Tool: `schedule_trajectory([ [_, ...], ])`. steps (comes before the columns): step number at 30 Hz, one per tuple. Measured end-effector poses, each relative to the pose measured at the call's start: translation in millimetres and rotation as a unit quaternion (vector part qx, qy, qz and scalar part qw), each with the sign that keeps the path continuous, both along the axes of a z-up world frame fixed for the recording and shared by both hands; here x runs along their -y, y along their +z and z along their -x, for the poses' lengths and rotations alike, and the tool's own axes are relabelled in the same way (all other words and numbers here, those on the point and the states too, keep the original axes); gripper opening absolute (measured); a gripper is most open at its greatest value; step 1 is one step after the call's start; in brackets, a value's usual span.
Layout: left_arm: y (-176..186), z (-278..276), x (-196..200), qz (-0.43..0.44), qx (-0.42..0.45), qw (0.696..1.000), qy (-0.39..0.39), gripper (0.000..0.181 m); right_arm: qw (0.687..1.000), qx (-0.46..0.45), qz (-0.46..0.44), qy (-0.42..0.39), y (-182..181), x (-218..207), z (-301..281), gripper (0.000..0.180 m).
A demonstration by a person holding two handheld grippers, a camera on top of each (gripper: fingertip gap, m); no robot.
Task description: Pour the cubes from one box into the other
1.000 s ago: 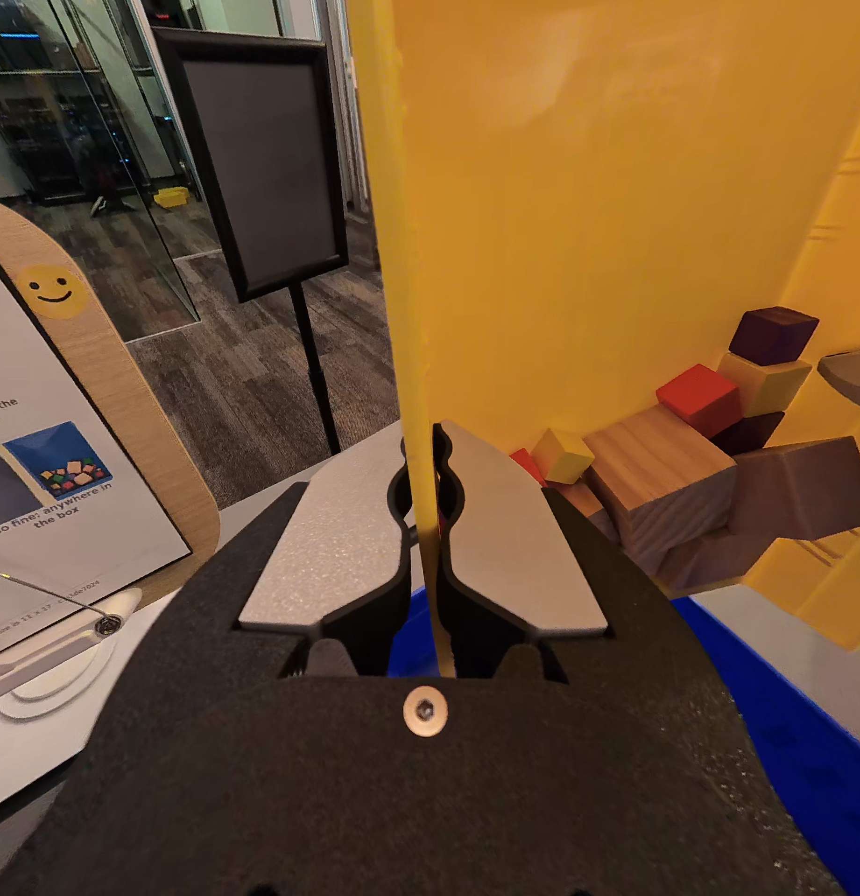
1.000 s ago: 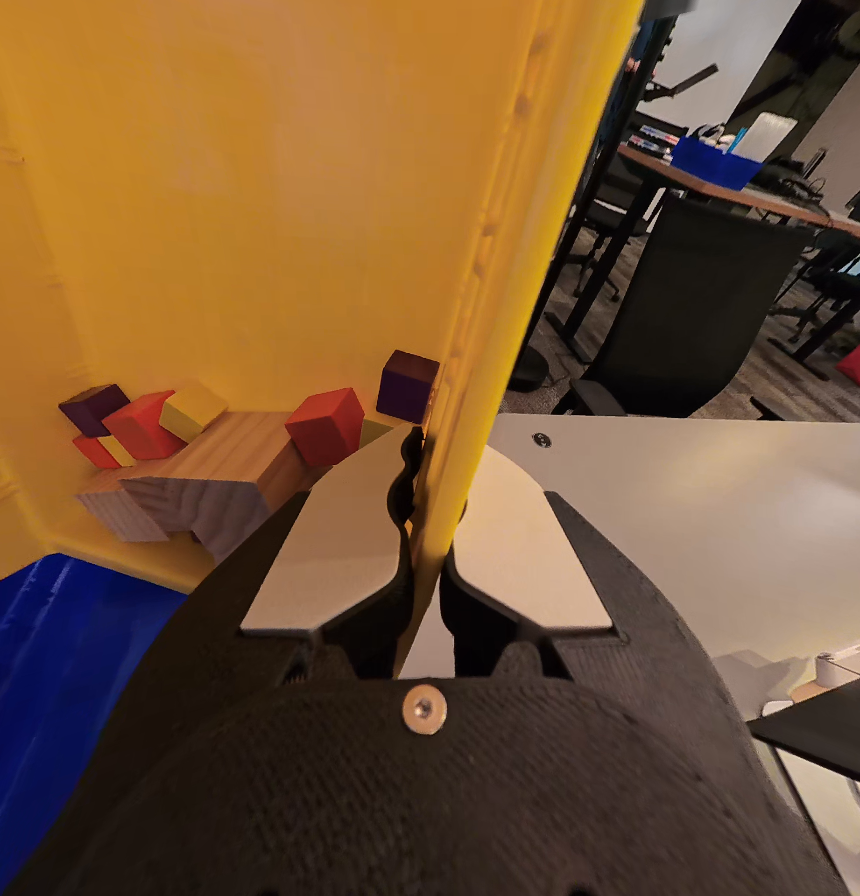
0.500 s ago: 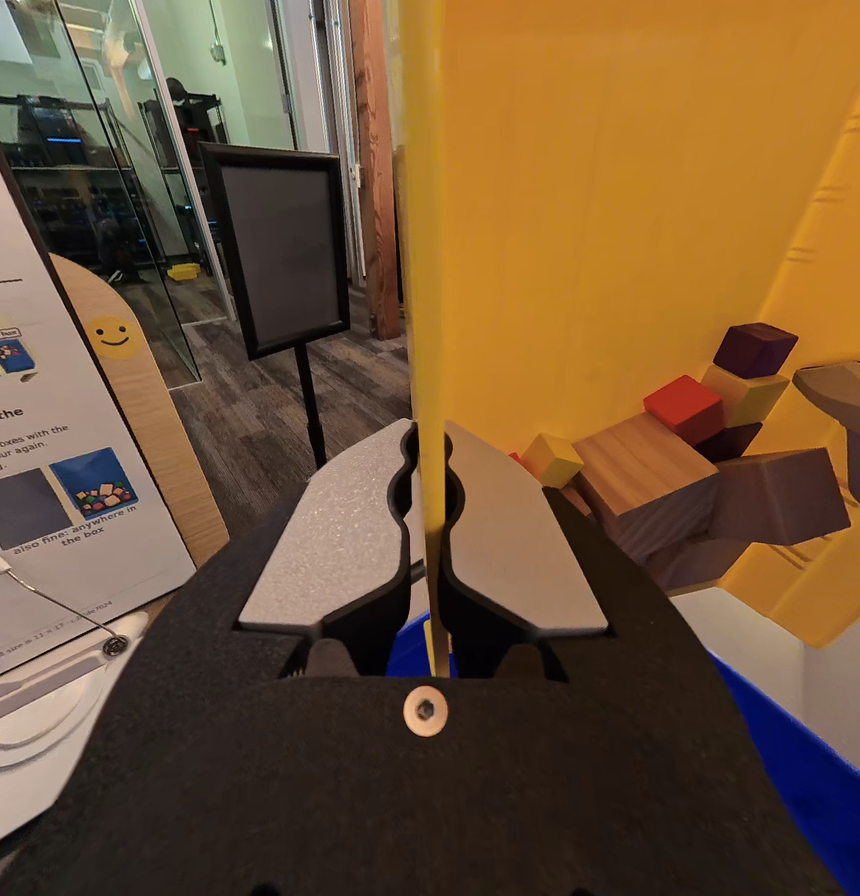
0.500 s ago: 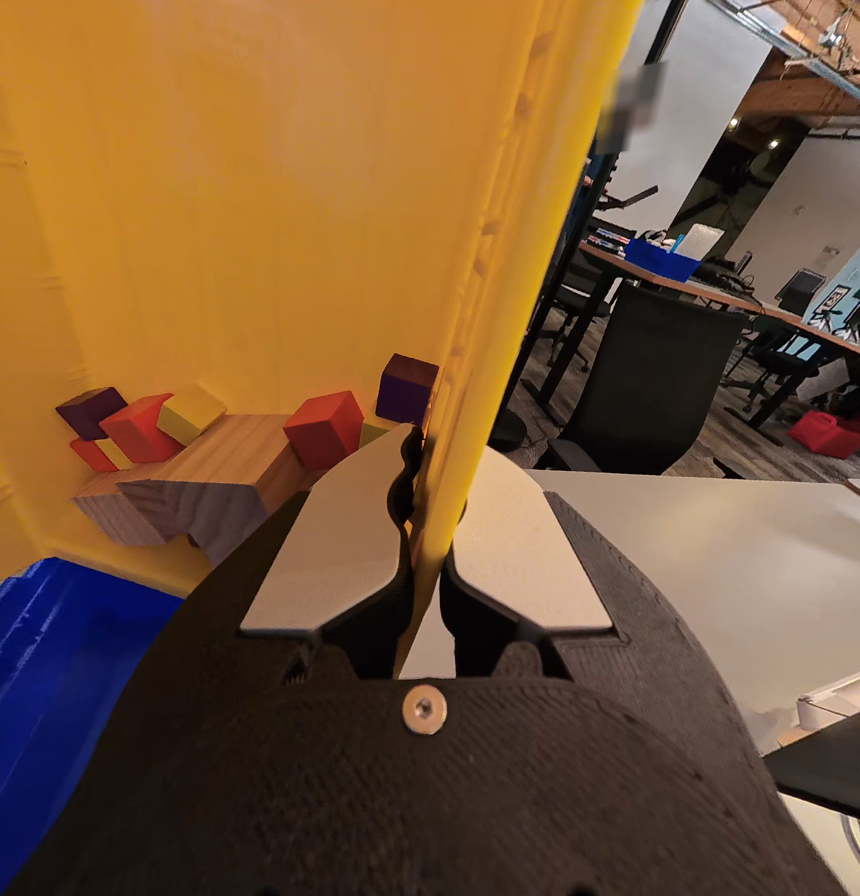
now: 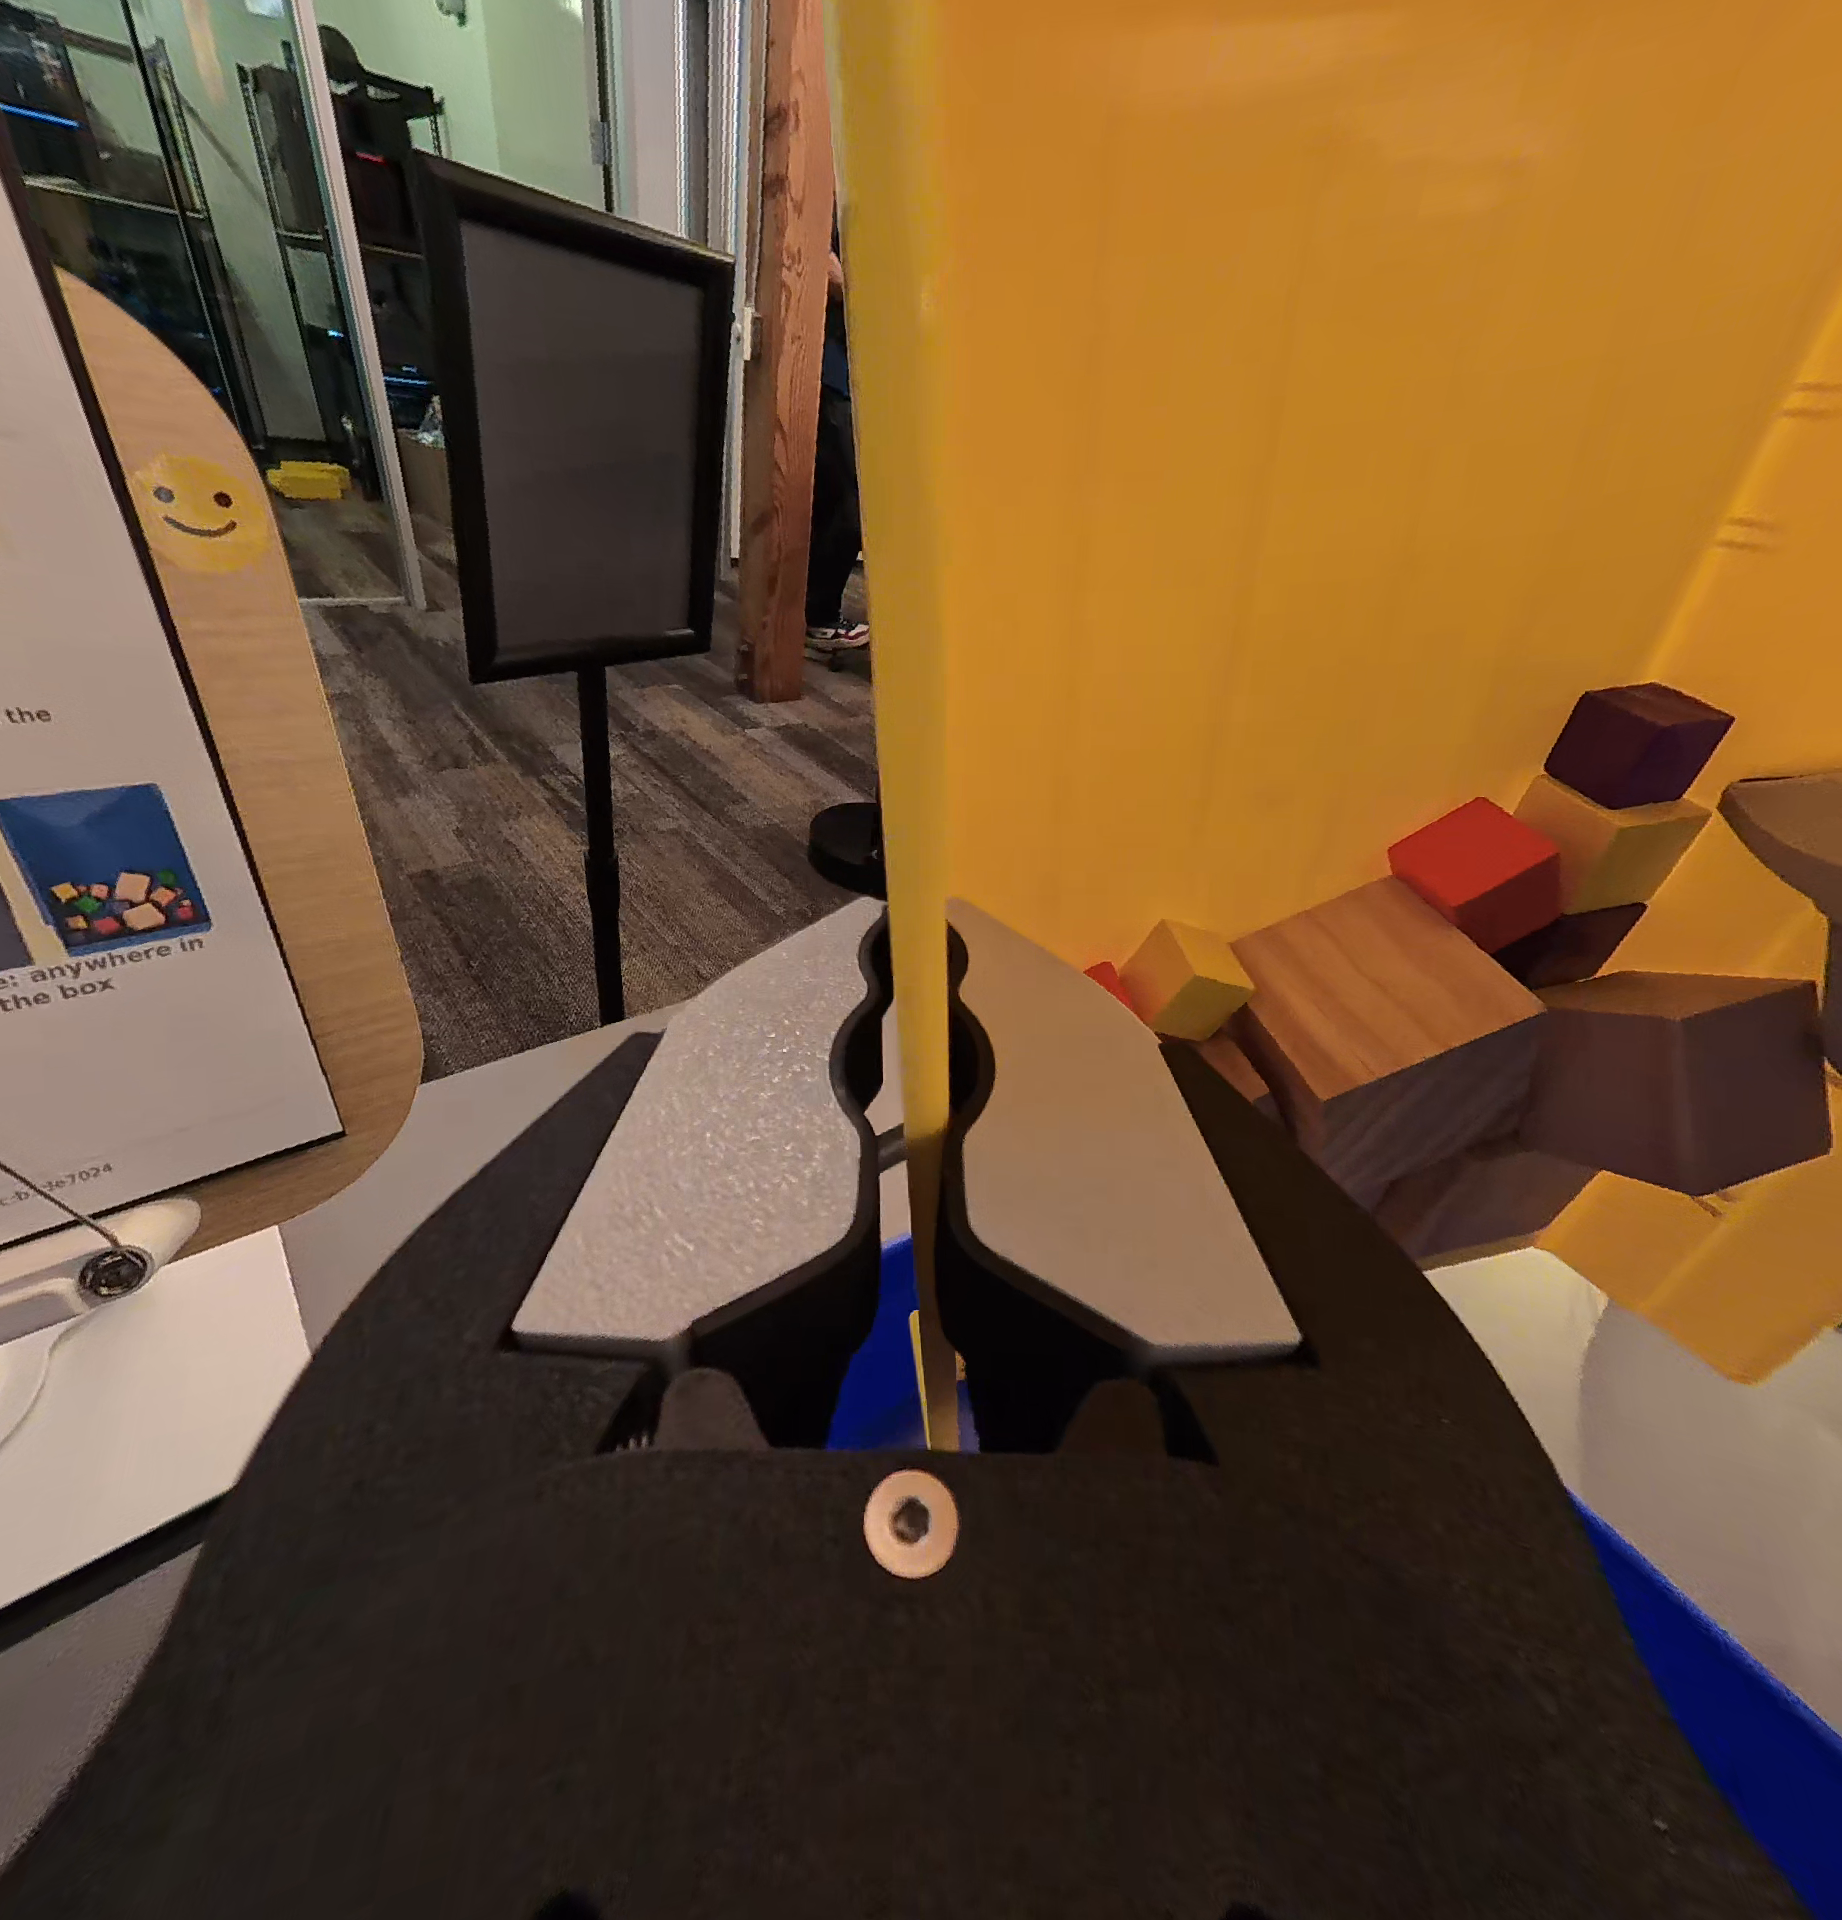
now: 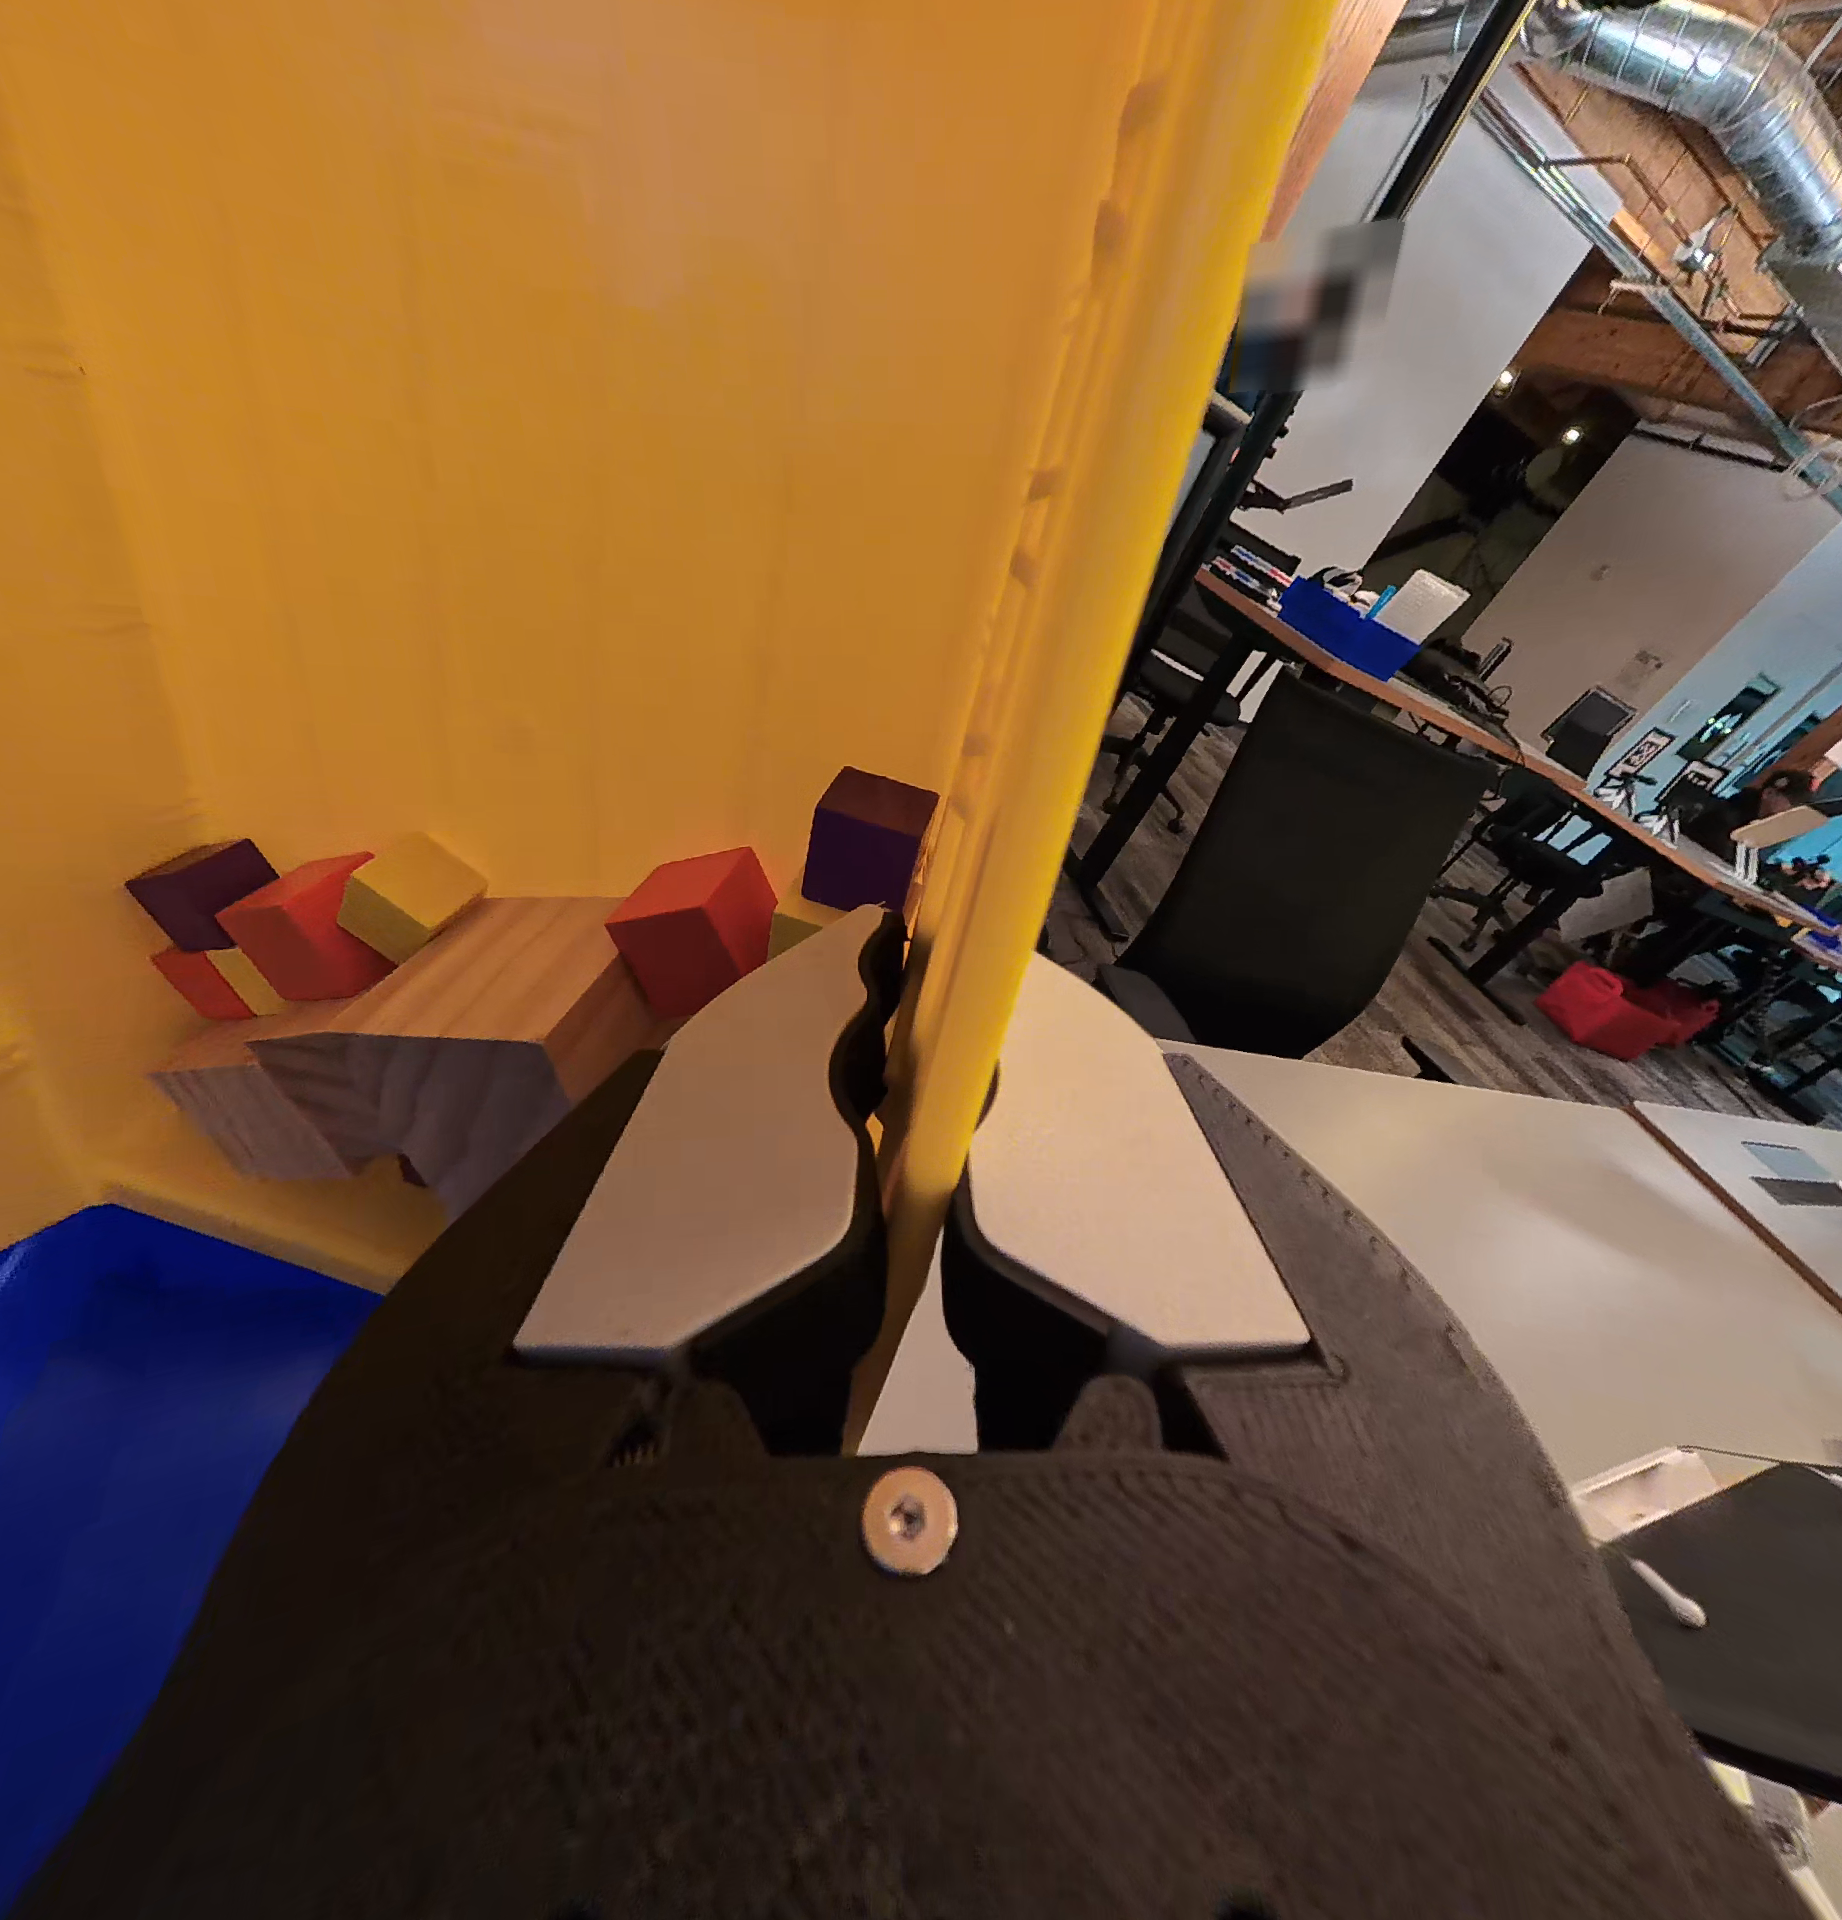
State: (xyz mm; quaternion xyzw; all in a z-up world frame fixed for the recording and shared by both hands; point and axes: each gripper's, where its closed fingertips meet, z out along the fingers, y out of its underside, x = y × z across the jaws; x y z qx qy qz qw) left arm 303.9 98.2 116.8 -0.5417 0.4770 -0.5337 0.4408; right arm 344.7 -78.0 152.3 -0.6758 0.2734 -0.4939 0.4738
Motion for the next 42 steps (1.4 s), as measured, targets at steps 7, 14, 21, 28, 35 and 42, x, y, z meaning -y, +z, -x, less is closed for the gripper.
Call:
schedule_trajectory([
  [7,-0.7,1.8,-0.5,0.024,0.004,1.0,-0.008,0.005,1.0,0.027,0.015,-0.004,8.5,-1.9,5.5,0.004],
  [14,1.5,2.1,0.0,0.013,-0.004,1.0,-0.005,0.004,1.0,0.013,0.0,-0.003,2.1,0.2,4.4,0.004],
  [21,0.5,2.0,1.5,0.014,-0.007,1.0,-0.003,0.004,1.0,-0.01,-0.023,0.003,-0.3,0.7,2.3,0.004],
  [28,-0.3,0.9,3.6,0.013,-0.008,1.0,0.0,0.004,0.998,-0.031,-0.047,0.004,-5.1,3.3,0.3,0.004],
  [35,0.8,1.4,3.9,0.005,-0.005,1.0,0.006,0.004,0.995,-0.053,-0.086,0.01,-8.6,4.1,-1.5,0.004],
  [42,9.2,2.7,5.9,0.002,0.01,1.0,0.011,0.004,0.99,-0.066,-0.125,0.009,-1.7,6.2,-2.1,0.005],
])
